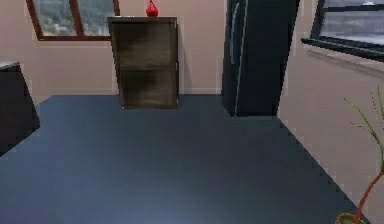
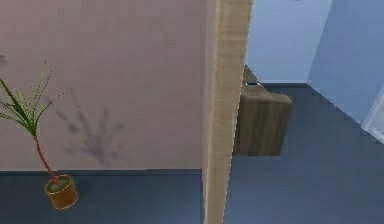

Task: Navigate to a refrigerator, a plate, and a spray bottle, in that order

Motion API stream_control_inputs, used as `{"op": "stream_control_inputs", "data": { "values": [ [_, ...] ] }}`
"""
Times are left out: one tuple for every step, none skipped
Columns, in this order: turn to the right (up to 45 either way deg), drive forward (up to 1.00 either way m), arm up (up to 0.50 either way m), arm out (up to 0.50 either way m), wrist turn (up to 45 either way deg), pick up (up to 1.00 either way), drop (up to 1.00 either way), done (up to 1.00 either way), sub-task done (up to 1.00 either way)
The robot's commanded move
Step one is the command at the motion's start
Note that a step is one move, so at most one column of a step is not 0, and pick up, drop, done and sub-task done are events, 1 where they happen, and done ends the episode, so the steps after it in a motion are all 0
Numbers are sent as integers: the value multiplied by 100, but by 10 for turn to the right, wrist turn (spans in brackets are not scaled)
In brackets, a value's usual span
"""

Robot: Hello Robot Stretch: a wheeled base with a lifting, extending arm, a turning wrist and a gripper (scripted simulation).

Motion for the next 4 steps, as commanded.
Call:
{"op": "stream_control_inputs", "data": {
  "values": [
    [-120, 0, 0, 0, 0, 0, 0, 0, 0],
    [0, 5, 0, 0, 0, 0, 0, 0, 0],
    [150, 0, 0, 0, 0, 0, 0, 0, 0],
    [0, 100, 0, 0, 0, 0, 0, 0, 0]
  ]
}}
